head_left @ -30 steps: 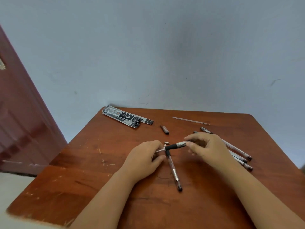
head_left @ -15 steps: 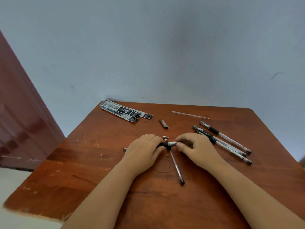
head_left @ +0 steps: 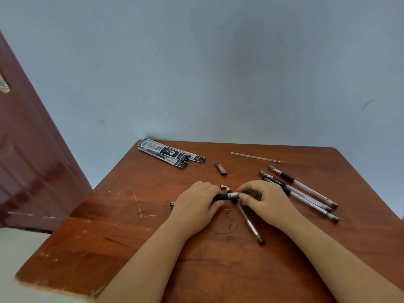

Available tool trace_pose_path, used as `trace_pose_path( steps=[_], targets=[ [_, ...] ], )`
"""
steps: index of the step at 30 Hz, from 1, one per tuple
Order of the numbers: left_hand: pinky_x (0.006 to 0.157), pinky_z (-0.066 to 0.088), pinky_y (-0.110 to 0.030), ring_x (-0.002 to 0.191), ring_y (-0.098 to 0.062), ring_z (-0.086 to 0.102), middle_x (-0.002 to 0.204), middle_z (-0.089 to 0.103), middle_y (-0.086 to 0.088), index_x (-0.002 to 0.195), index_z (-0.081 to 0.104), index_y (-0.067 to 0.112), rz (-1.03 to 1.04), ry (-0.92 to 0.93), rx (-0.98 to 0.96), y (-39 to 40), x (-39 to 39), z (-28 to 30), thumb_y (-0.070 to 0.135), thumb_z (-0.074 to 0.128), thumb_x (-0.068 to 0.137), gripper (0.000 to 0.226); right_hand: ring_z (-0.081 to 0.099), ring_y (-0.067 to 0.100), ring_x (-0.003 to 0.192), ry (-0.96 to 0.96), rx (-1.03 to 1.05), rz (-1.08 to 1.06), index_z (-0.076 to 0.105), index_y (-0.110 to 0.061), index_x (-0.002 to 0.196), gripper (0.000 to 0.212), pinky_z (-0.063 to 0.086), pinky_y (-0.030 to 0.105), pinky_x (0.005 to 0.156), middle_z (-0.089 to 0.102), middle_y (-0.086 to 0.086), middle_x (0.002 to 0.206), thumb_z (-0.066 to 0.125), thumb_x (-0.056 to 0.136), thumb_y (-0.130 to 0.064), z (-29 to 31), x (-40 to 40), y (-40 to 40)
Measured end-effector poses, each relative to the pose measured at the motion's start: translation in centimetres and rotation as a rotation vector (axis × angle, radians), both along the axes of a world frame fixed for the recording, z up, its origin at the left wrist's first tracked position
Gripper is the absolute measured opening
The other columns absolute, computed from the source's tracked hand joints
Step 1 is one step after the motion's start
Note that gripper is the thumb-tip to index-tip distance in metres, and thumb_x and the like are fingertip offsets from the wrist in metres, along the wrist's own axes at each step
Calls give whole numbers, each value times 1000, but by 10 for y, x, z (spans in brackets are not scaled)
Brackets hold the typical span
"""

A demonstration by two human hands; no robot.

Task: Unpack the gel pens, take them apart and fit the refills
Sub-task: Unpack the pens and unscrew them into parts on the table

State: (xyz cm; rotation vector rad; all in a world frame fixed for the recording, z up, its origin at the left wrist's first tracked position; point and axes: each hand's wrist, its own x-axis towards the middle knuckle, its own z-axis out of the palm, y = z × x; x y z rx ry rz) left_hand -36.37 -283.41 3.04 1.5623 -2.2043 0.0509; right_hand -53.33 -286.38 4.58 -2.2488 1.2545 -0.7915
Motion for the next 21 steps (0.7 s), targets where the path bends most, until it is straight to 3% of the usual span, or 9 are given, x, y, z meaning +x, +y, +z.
trace_pose_path(
  steps=[4,9,12,15,19,21],
  targets=[
    [79,39,-25,97,-15,49,106,58,1,111,55,17,-18,7,-29,-1,1,-2,30,42,93,25,47,-7,69,-11,-13,4,64,-13,103,20,36,5,66,51,-16,76,55,85,-14,-2,1,-1],
    [70,48,-33,84,-22,57,92,64,-6,104,60,11,-55,-16,-74,-2,-1,-6,28,37,86,34,49,-3,70,-22,3,6,64,-13,102,19,38,7,67,50,-20,71,56,85,-13,-1,0,-1],
    [55,49,-26,65,-16,59,74,64,0,90,63,13,-44,-49,-113,-3,0,-8,29,35,82,33,54,3,74,-43,7,5,64,-12,102,19,39,8,69,54,-14,75,55,85,-13,-1,0,0],
    [52,42,-16,59,-11,56,67,61,6,86,63,17,-30,-41,-201,-5,-2,-11,31,37,81,30,52,-2,72,-65,-8,10,65,-11,102,19,40,3,66,55,-12,79,56,85,-13,1,0,0],
    [56,36,-21,58,-6,50,63,57,9,83,63,21,-1,-46,-336,-3,-8,-7,33,40,81,26,54,-5,64,-155,21,14,68,-16,95,16,42,2,67,57,-17,74,61,81,-12,8,-5,2],
    [44,32,-16,52,-7,52,59,56,10,81,63,23,20,-47,-343,0,-11,-3,33,40,81,25,58,-6,60,-257,103,17,67,-21,86,13,46,6,63,60,-15,68,63,79,-11,12,-8,4]
  ],
)
